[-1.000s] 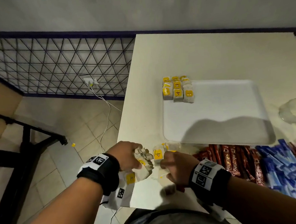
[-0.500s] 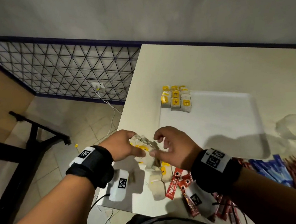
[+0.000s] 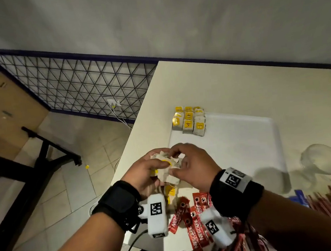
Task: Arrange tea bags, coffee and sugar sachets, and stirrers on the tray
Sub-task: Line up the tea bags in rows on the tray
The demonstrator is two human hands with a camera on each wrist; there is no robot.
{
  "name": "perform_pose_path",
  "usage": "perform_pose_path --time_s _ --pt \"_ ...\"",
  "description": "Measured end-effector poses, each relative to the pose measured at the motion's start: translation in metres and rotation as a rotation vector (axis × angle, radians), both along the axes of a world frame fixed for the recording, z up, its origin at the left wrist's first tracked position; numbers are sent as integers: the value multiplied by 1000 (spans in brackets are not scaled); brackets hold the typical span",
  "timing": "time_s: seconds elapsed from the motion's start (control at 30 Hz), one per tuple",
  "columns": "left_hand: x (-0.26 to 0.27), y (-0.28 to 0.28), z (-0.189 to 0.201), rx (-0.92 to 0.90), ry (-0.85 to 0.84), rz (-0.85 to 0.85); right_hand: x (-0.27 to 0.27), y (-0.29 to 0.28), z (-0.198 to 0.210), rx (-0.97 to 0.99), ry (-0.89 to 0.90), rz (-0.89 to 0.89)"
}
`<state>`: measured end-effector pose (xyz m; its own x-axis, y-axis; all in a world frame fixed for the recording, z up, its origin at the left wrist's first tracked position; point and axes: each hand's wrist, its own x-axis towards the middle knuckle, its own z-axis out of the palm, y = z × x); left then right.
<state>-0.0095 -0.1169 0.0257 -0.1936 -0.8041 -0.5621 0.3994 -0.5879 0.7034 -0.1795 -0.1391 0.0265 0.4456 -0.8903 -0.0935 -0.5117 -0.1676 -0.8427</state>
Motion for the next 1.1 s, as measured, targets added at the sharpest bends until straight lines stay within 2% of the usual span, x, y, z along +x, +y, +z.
perform_pose_path --time_s 0.1,0.27,0.3,0.33,0.5,0.57,0.73,0.8,0.87,0.93,1.1 --pt "-7 2 -8 70 143 110 -1 -4 0 -193 117 91" --pt "-20 1 -10 133 268 315 -5 -5 5 -277 330 222" --pt "-17 -6 -10 142 268 303 0 -11 5 -287 375 210" --pt "-8 -42 -15 187 290 243 10 -40 1 -283 425 144" --pt "-13 -46 -10 124 309 229 9 -43 6 -333 334 78" --pt "-12 -46 -12 131 320 233 9 -41 6 -268 255 19" --pt "-7 -49 -19 143 252 290 0 -52 6 70 -135 -218" --pt "3 -54 -19 138 225 306 -1 -61 7 107 -198 -272" --pt "16 -58 -17 87 121 301 -3 -69 8 104 -192 -282" --pt "28 -58 -12 -41 -26 202 -5 -77 7 106 -179 -270" --pt "31 -69 6 -330 -379 -230 -2 -88 3 48 -77 -168"
